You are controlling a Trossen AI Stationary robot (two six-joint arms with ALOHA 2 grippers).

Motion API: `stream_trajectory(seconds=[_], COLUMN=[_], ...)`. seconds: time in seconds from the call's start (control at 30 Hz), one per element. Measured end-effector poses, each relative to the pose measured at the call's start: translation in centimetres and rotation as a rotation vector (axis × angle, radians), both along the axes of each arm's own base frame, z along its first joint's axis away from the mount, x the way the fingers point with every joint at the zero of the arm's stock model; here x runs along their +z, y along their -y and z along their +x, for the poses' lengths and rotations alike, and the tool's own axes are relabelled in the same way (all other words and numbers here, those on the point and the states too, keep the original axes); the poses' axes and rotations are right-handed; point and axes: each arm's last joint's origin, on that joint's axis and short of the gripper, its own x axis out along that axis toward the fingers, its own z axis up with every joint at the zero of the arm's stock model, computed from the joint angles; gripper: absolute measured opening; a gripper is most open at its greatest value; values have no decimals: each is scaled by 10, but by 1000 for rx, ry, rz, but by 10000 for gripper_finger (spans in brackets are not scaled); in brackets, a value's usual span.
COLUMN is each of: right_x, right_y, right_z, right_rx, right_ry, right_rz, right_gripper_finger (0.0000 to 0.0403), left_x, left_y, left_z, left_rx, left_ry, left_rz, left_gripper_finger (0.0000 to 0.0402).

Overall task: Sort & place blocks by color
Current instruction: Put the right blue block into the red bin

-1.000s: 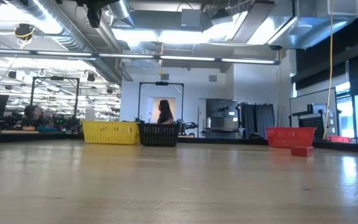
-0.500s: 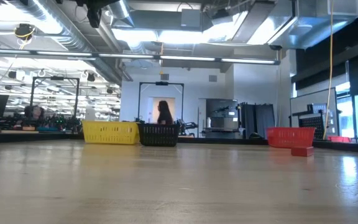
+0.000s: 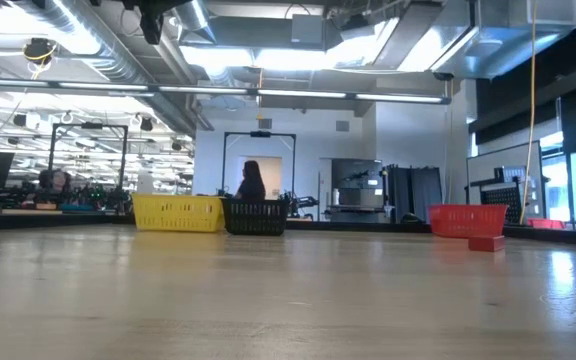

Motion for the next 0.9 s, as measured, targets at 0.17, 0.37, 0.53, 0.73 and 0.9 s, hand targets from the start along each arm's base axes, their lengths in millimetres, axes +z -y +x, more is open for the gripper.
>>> stream_trajectory(seconds=[0.17, 0.37, 0.53, 0.73, 0.9], right_x=[-18, -31, -37, -51, -60], right_y=[-5, -6, -5, -7, -9], right_z=[5, 13, 15, 17, 18], right_rx=[-4, -23, -29, -28, -22], right_ry=[-29, -48, -58, -91, -104], right_rz=[-56, -82, -105, -147, -167], right_gripper_finger=[228, 228, 228, 228, 228], left_x=[0, 0, 0, 0, 0], left_y=[0, 0, 0, 0, 0], left_z=[0, 0, 0, 0, 0], left_rx=[0, 0, 0, 0, 0], left_ry=[3, 3, 4, 4, 4], left_rz=[1, 2, 1, 1, 1], left_gripper_finger=[0, 0, 0, 0, 0])
